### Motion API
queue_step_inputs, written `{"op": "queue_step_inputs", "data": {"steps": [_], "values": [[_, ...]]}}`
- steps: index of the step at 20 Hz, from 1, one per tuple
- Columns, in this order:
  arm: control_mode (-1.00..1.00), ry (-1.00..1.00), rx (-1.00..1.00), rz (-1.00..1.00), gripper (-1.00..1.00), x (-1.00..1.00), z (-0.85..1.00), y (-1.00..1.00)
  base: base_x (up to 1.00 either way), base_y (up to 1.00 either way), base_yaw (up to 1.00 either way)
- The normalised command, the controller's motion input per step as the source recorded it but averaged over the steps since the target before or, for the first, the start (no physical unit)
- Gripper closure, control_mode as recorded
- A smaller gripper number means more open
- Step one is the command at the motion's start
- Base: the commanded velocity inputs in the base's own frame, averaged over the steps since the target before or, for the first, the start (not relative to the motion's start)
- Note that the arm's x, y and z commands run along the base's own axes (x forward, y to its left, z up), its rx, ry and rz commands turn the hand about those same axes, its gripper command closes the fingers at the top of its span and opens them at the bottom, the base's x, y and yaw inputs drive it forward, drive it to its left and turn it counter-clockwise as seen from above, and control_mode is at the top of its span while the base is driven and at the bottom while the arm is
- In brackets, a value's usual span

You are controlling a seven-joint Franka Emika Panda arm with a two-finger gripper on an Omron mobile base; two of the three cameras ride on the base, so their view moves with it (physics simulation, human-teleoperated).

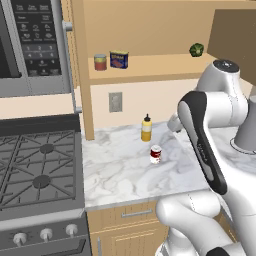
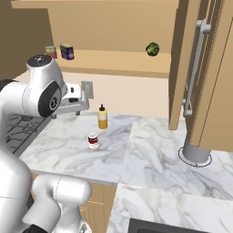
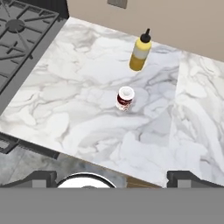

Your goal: Pick the cans from the counter and place them in their designated side in the cabinet.

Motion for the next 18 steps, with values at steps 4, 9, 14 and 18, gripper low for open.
{"op": "queue_step_inputs", "data": {"steps": [4,9,14,18], "values": [[-1.0,-0.02,0.01,0.0,-1.0,0.25,-0.16,-0.03,0.0,0.0,0.0],[-1.0,0.0,0.03,-0.01,-1.0,0.28,-0.16,0.0,0.0,0.0,0.0],[-1.0,0.0,0.07,-0.02,-1.0,0.25,-0.15,0.0,0.0,0.0,0.0],[-1.0,0.0,0.08,-0.05,-1.0,0.14,-0.19,0.0,0.0,0.0,0.0]]}}
